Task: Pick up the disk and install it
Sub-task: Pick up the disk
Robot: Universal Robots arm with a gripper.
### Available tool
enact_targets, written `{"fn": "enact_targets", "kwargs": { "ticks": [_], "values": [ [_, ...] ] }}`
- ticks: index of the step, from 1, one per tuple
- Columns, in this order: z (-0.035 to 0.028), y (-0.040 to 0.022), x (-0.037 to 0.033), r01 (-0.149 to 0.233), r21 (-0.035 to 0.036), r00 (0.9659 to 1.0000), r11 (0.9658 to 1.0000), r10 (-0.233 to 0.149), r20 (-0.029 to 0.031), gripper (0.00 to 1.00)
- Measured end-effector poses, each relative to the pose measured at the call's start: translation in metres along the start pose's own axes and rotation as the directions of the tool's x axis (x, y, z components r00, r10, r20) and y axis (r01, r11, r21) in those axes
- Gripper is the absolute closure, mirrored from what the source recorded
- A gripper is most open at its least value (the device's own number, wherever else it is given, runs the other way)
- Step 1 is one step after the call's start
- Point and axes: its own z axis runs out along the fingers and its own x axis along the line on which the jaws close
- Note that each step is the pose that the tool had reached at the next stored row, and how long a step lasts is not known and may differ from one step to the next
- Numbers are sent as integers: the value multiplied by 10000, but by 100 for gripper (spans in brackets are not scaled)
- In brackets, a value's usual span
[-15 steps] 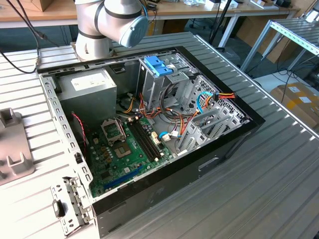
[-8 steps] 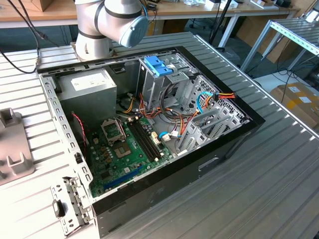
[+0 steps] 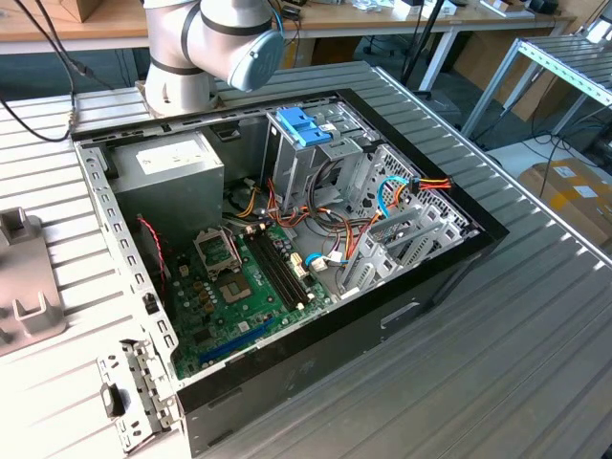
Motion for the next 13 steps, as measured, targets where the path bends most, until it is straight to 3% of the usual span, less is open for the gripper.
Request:
{"fn": "enact_targets", "kwargs": {
  "ticks": [6, 10, 11, 13],
  "values": [
    [24, -1, 0, -581, 21, 9983, 9983, 581, 59, 89],
    [32, -2, 1, -922, 45, 9957, 9957, 922, 131, 89],
    [33, -2, 1, -1011, 52, 9948, 9949, 1010, 160, 89],
    [35, -2, 1, -1164, 93, 9928, 9932, 1161, 309, 89]
  ]
}}
